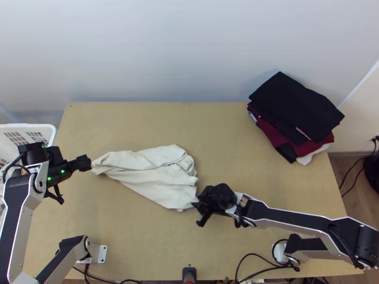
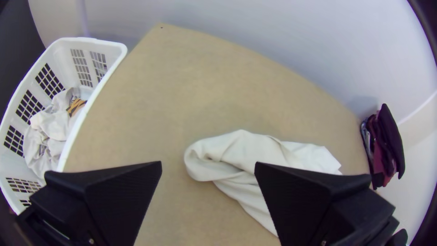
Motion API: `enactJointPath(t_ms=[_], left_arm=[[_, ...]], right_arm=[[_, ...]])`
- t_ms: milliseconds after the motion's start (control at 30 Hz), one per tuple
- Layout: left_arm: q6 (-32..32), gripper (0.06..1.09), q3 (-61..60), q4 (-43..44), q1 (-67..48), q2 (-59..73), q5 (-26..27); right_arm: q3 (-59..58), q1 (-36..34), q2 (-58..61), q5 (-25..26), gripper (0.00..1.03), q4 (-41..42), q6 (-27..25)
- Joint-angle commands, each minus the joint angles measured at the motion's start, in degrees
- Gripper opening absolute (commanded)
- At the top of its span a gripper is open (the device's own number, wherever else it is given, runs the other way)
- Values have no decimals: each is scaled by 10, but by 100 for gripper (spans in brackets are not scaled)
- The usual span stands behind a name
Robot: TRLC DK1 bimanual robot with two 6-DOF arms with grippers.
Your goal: Fold the t-shirt
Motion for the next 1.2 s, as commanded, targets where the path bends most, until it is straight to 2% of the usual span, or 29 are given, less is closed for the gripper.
enactJointPath(t_ms=[0, 233, 433, 600, 767, 933, 1167], left_arm=[[2, 105, -7, 8, 3, 1, 1], [-26, 105, 37, 32, -31, 28, 3], [-41, 105, 89, 85, -142, 94, -4], [-20, 105, 140, 103, -235, 179, -30], [67, 105, 153, 92, -302, 247, -52], [171, 104, 160, 23, -332, 270, -52], [234, 104, 169, 3, -331, 313, -52]], right_arm=[[6, 2, -21, 7, 3, 11, 8], [9, -27, -117, 28, 3, 2, 19], [7, -45, -130, 28, 3, -35, 20], [4, -45, -139, 28, 3, -51, 32], [5, -45, -138, 37, 3, -58, 34], [17, -45, -124, 42, 3, -62, 36], [31, -46, -102, 48, 3, -64, 43]])
